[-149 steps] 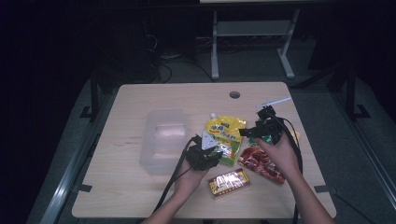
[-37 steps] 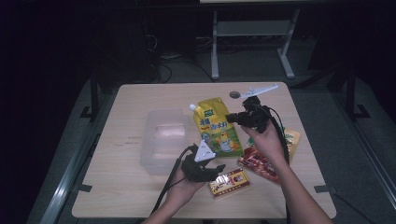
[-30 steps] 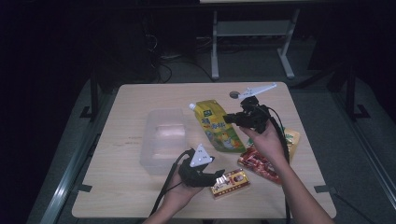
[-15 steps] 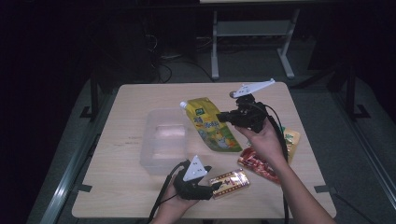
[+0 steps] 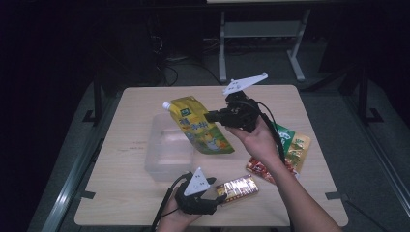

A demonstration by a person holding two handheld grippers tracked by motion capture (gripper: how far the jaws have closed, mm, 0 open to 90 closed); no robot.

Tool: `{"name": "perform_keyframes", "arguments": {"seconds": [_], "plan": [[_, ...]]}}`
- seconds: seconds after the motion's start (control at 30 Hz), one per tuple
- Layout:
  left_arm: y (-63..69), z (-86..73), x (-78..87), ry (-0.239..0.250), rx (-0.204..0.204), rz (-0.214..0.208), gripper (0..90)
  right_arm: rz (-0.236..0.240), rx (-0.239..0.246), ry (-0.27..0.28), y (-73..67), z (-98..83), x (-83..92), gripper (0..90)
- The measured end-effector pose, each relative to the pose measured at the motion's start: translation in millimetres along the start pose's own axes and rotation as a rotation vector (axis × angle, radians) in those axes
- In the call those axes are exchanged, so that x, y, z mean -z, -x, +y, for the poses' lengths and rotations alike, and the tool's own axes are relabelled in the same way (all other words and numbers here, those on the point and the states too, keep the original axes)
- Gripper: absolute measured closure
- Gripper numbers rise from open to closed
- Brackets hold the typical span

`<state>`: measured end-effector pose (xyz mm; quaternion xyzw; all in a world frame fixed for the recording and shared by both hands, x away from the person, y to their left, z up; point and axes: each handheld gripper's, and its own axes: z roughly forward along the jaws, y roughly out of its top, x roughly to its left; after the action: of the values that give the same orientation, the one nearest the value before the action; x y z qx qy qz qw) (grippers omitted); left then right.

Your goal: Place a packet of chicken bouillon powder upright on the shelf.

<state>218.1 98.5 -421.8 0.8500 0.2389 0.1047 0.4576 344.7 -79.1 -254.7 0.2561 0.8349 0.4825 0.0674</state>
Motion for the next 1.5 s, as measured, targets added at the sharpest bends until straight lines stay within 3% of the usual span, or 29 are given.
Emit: {"name": "perform_keyframes", "arguments": {"seconds": [0.3, 0.77, 1.2, 1.5], "plan": [[-1.5, -4.2, 4.8, 0.006, 0.006, 0.002, 36.7, 0.055, 0.021, 0.005, -14.3, 19.8, -24.9, 90.0], [-1.7, -6.3, 6.7, 0.022, -0.016, -0.006, 35.4, 0.111, 0.028, 0.011, -22.6, 28.8, -57.3, 90.0], [0.9, -7.3, 6.8, 0.029, -0.011, -0.032, 34.8, 0.15, -0.022, -0.02, -16.4, 13.5, -105.3, 90.0], [-0.2, -8.7, 6.9, 0.028, -0.011, -0.037, 34.9, 0.136, -0.019, -0.037, -13.5, -0.4, -124.9, 90.0]]}}
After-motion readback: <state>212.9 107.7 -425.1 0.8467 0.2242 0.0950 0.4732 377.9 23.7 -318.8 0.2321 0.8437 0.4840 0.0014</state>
